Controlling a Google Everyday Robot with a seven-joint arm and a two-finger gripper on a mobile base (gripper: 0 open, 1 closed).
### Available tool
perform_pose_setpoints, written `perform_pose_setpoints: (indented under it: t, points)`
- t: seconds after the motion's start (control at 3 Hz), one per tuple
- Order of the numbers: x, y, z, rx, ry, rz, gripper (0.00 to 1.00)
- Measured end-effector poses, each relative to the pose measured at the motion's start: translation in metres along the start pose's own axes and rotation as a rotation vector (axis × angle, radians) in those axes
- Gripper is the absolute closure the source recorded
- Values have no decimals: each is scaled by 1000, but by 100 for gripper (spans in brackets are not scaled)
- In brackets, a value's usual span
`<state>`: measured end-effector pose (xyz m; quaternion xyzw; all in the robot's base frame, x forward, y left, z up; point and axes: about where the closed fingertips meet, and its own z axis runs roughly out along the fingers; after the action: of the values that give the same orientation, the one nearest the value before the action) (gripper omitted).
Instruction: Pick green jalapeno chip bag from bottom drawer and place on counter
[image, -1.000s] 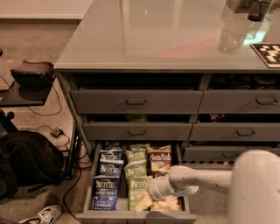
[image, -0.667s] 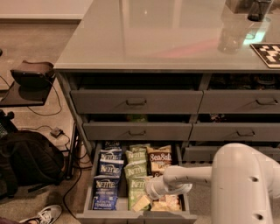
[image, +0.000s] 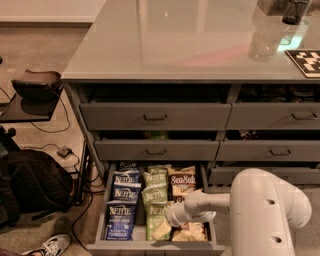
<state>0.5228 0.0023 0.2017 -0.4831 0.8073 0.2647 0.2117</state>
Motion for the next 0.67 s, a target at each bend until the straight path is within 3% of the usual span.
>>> perform_pose_setpoints:
  t: [0.67]
  points:
    - [8, -19, 34, 19, -15, 42, 0]
